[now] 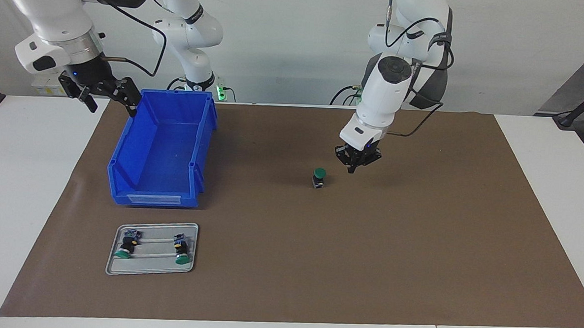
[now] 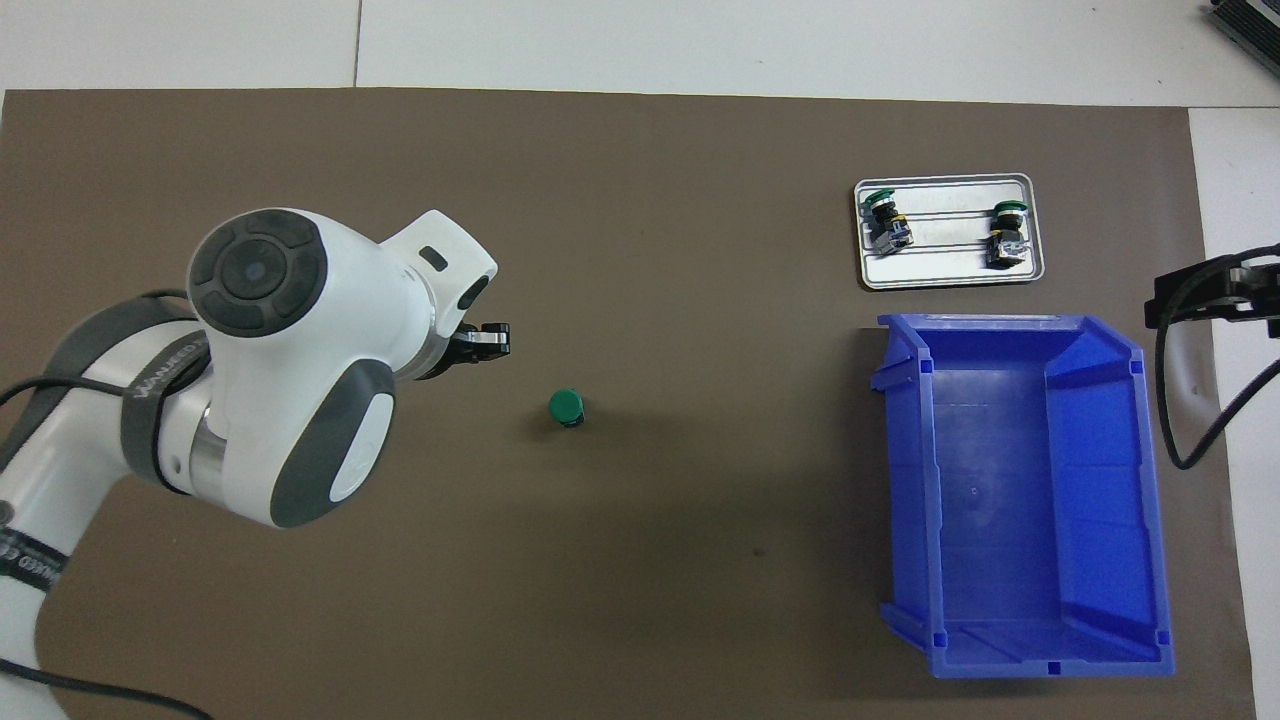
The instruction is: Place and press button with both arms
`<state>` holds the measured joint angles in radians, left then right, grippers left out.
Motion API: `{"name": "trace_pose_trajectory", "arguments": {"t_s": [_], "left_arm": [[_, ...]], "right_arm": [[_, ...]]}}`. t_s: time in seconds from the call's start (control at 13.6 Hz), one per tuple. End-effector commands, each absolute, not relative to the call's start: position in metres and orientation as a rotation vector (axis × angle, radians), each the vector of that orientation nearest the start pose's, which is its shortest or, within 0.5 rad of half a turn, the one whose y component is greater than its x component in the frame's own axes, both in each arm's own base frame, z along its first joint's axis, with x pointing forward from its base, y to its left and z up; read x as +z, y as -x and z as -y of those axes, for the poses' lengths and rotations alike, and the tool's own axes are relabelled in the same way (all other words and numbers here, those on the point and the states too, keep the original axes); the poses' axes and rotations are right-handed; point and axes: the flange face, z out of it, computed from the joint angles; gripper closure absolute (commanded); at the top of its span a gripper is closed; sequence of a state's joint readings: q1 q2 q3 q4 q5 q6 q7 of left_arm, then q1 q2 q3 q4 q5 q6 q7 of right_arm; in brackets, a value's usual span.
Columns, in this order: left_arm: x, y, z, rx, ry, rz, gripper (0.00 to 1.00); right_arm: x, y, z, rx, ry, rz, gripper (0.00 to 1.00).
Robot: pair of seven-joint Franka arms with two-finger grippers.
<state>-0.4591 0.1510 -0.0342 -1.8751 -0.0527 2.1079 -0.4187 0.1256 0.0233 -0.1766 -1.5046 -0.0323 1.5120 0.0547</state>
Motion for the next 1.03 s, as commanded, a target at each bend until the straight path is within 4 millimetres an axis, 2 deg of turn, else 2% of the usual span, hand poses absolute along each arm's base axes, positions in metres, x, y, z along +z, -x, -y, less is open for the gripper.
{"name": "trace_pose_trajectory", "arguments": {"t_s": [0.0,0.22,0.37,0.52,0.96], "left_arm": [[0.412,-0.536,0.312,-0.093,3.235,-0.090,0.98],[0.403,-0.527,0.332,-0.092,3.238,-0.076,1.00],[0.389,-0.524,0.336,-0.067,3.231,-0.072,1.00],[0.377,-0.510,0.343,-0.016,3.213,-0.088,1.00],[0.364,-0.498,0.340,0.007,3.205,-0.012,1.00]], "right_arm": [[0.638,-0.550,0.030,0.036,3.164,-0.175,0.00],[0.638,-0.550,0.030,0.036,3.164,-0.175,0.00],[0.638,-0.550,0.030,0.036,3.164,-0.175,0.00],[0.638,-0.550,0.030,0.036,3.166,-0.175,0.00],[0.638,-0.550,0.030,0.036,3.164,-0.175,0.00]]}}
